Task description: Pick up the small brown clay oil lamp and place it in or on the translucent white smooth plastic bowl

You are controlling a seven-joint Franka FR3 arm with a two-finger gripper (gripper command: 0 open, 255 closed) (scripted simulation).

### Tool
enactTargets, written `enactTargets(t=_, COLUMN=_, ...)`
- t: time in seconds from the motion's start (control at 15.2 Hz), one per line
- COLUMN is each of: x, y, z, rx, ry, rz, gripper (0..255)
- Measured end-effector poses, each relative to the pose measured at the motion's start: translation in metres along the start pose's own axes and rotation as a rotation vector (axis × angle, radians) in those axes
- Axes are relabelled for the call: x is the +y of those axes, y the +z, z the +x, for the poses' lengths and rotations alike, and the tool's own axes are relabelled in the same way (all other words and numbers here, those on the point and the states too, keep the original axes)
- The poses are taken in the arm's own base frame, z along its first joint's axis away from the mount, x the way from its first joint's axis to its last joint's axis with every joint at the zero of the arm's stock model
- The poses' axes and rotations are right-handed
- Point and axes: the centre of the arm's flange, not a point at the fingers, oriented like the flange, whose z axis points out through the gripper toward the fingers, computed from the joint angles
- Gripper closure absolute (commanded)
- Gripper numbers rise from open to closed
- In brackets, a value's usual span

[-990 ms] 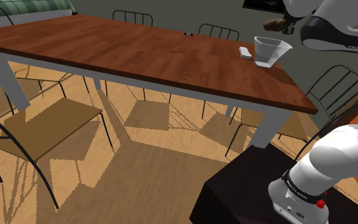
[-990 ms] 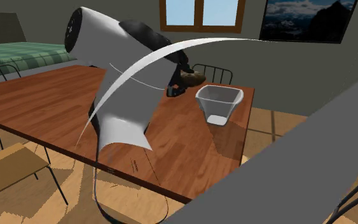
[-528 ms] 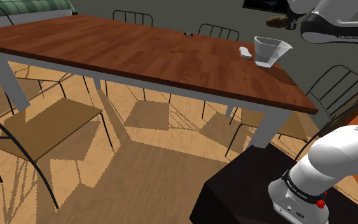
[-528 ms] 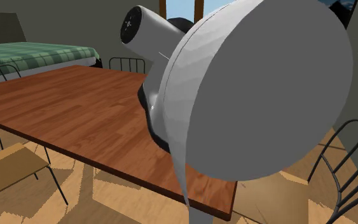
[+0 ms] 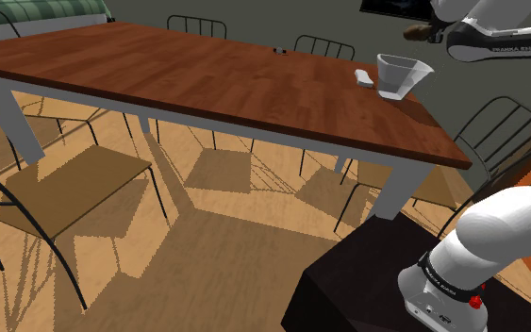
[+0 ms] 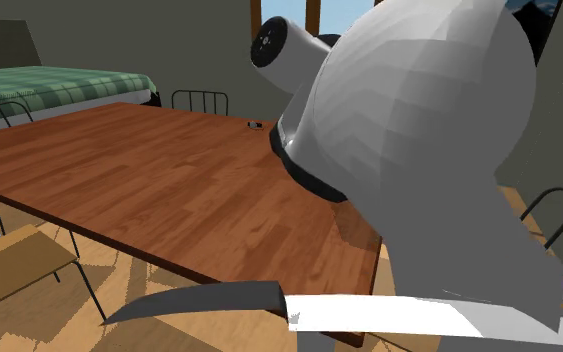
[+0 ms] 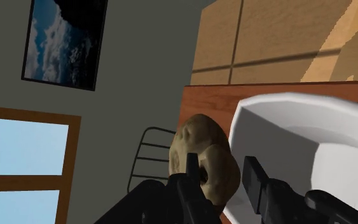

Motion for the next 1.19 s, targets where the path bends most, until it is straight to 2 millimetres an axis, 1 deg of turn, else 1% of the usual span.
enactTargets(t=0.26, x=-0.015, y=0.010, z=0.003, rx=0.000, ry=0.000, rz=-0.001, gripper=255)
enactTargets(t=0.92, x=-0.062, y=0.034, z=0.012, rx=0.000, ry=-0.001, rz=-0.001, gripper=255)
enactTargets(t=1.19, x=-0.068, y=0.036, z=0.013, rx=0.000, ry=-0.001, rz=-0.001, gripper=255)
